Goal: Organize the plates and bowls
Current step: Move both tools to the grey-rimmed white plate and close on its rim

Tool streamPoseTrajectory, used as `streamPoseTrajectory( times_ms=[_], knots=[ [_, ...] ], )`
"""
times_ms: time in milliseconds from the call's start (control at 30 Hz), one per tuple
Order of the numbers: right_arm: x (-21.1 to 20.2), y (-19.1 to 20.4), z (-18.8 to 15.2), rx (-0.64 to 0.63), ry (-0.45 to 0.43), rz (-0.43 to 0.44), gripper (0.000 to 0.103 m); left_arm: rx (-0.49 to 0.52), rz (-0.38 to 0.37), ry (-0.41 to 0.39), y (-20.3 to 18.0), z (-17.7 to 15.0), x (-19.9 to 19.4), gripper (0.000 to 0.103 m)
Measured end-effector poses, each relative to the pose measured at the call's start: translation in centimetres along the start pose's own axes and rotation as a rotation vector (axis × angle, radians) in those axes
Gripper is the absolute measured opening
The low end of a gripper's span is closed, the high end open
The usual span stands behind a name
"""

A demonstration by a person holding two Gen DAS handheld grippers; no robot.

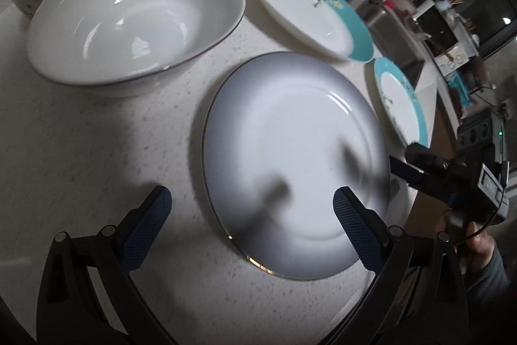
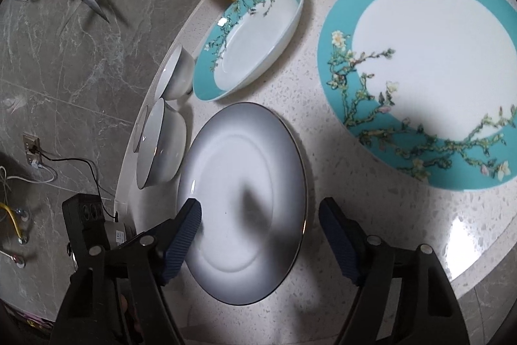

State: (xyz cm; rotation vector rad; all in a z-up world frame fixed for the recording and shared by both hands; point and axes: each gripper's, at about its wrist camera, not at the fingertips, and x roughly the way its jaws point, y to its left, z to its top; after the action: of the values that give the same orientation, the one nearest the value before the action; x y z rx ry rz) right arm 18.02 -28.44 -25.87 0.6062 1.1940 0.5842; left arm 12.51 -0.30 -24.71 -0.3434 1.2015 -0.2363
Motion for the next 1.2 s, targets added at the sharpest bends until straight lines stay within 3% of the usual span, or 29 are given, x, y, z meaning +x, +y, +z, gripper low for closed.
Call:
streamPoseTrajectory(
  times_ms=[167,433,600,667,800,933,1033,1067,1200],
  knots=[
    [0.2,0.6,-0.5,-0.043,-0.022,0.024,0.103,0.045,-0.006,0.03,-0.8,0.9,0.6,0.101],
    [0.6,0.2,0.8,0.024,0.043,0.015,0.102,0.006,-0.039,0.023,-0.7,2.3,0.9,0.1],
    [0.9,0.7,1.0,-0.001,0.039,-0.026,0.09,-0.004,-0.051,0.044,-1.2,3.4,1.4,0.1],
    [1.3,0.7,1.1,-0.002,0.048,-0.02,0.079,-0.008,-0.064,0.051,-1.3,3.8,1.6,0.1],
    [1.3,0.6,1.6,-0.005,0.051,-0.027,0.074,-0.012,-0.093,0.065,-1.5,4.5,1.9,0.1],
    [1.3,0.1,1.9,0.001,0.063,-0.058,0.049,0.002,-0.071,0.07,-1.6,4.7,2.0,0.097],
    [1.3,-0.4,2.1,0.005,0.074,-0.112,0.023,0.015,-0.033,0.067,-1.4,5.0,1.8,0.08],
    [1.3,-0.6,2.2,0.012,0.078,-0.125,0.017,0.008,-0.023,0.068,-1.1,5.1,1.7,0.07],
    [1.2,-0.7,2.3,0.01,0.084,-0.136,0.016,-0.024,0.028,0.081,0.2,5.8,1.5,0.032]
  ],
)
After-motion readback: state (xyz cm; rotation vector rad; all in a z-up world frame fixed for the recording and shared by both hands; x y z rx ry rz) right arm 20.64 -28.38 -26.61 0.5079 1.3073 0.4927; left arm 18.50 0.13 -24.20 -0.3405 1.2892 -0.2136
